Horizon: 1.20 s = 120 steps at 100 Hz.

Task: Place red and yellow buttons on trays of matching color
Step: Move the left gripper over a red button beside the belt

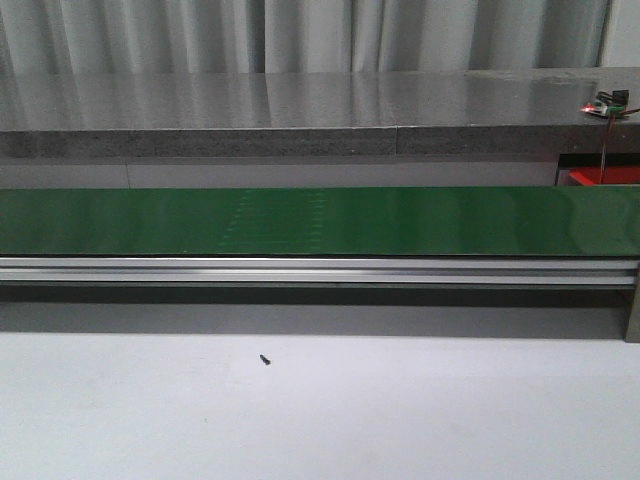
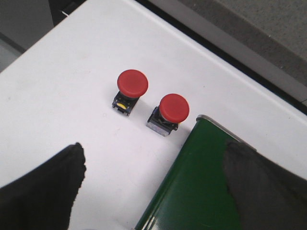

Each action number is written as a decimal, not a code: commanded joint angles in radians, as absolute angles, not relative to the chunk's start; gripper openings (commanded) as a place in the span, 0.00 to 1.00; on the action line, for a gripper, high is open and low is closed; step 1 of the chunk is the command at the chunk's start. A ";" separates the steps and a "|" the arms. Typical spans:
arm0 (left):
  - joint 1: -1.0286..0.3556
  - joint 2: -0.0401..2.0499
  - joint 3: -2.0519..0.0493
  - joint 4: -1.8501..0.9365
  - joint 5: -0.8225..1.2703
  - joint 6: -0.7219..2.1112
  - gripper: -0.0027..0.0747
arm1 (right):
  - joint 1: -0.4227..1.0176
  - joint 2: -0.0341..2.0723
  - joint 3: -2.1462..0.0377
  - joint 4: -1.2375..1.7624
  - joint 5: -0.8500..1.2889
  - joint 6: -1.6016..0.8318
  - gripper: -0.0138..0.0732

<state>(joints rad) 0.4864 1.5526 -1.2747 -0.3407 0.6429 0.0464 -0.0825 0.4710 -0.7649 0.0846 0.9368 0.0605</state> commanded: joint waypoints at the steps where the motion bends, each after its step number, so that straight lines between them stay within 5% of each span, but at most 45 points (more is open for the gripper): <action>1: 0.496 1.582 -1.367 -0.371 0.681 0.023 0.79 | -0.084 0.477 -0.786 0.086 0.869 0.046 0.14; 57: 0.496 1.984 -1.775 -0.373 0.829 -0.249 0.79 | -0.084 0.477 -0.786 0.086 0.870 0.046 0.14; 120: 0.496 2.153 -1.875 -0.365 0.769 -0.330 0.79 | -0.084 0.477 -0.786 0.086 0.871 0.046 0.14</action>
